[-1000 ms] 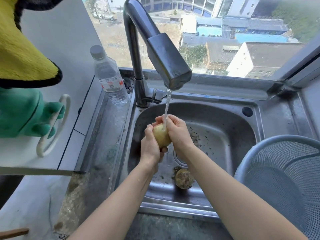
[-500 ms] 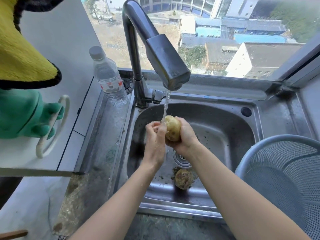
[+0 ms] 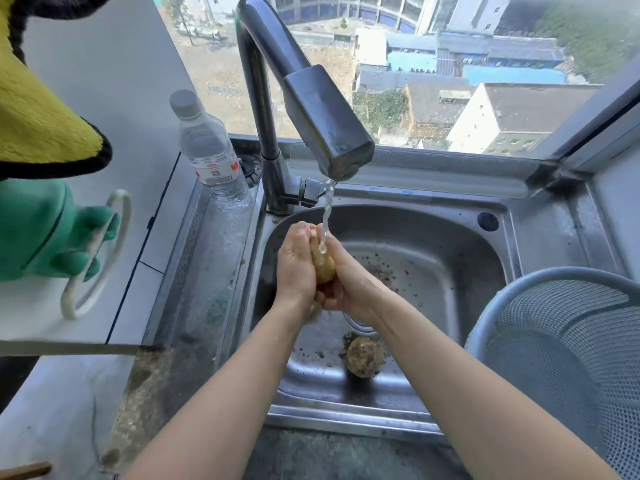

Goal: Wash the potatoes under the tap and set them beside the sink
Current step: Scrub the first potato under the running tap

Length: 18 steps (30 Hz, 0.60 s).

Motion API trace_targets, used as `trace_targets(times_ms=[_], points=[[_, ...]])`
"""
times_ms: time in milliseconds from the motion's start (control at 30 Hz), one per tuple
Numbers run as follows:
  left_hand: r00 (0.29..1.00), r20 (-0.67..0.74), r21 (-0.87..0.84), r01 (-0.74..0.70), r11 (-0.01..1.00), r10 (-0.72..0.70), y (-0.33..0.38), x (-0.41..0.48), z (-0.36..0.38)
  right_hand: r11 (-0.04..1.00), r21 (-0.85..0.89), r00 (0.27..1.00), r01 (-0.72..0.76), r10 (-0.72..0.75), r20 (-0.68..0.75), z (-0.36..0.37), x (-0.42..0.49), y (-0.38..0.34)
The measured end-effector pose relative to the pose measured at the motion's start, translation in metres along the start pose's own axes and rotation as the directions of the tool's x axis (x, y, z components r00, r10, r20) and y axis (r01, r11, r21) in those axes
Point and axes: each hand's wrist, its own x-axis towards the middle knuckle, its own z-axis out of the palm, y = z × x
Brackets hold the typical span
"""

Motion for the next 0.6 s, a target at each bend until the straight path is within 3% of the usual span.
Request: trace_targets(times_ms=[67, 200, 300, 400, 533, 600], points=[[0.998, 0.044, -0.008, 0.05, 0.999, -0.049, 0.0, 0.002, -0.001, 0.996, -0.082, 0.999, 0.038, -0.041, -0.035, 0.001, -0.007, -0.003], [0.971, 0.224, -0.007, -0.084, 0.996, 0.084, -0.009, -0.006, -0.01, 0.987, -0.13, 0.989, 0.099, -0.112, -0.1, 0.001, -0.012, -0.009], [0.986, 0.143, -0.036, -0.08, 0.996, 0.085, -0.009, -0.003, -0.006, 0.972, -0.192, 0.98, 0.139, -0.163, -0.113, 0.003, -0.01, -0.003], [0.996, -0.053, -0.074, 0.074, 0.995, -0.078, -0.002, 0.003, 0.002, 0.953, -0.24, 0.969, 0.184, -0.218, -0.12, 0.005, -0.01, 0.003], [0.984, 0.177, -0.071, -0.004, 0.997, 0.017, -0.012, -0.008, -0.006, 0.969, -0.172, 0.97, 0.175, -0.2, -0.135, -0.001, -0.015, 0.002], [0.977, 0.208, -0.044, -0.038, 0.998, 0.046, -0.016, -0.012, -0.007, 0.967, -0.192, 0.971, 0.169, -0.197, -0.137, -0.002, -0.016, 0.004]])
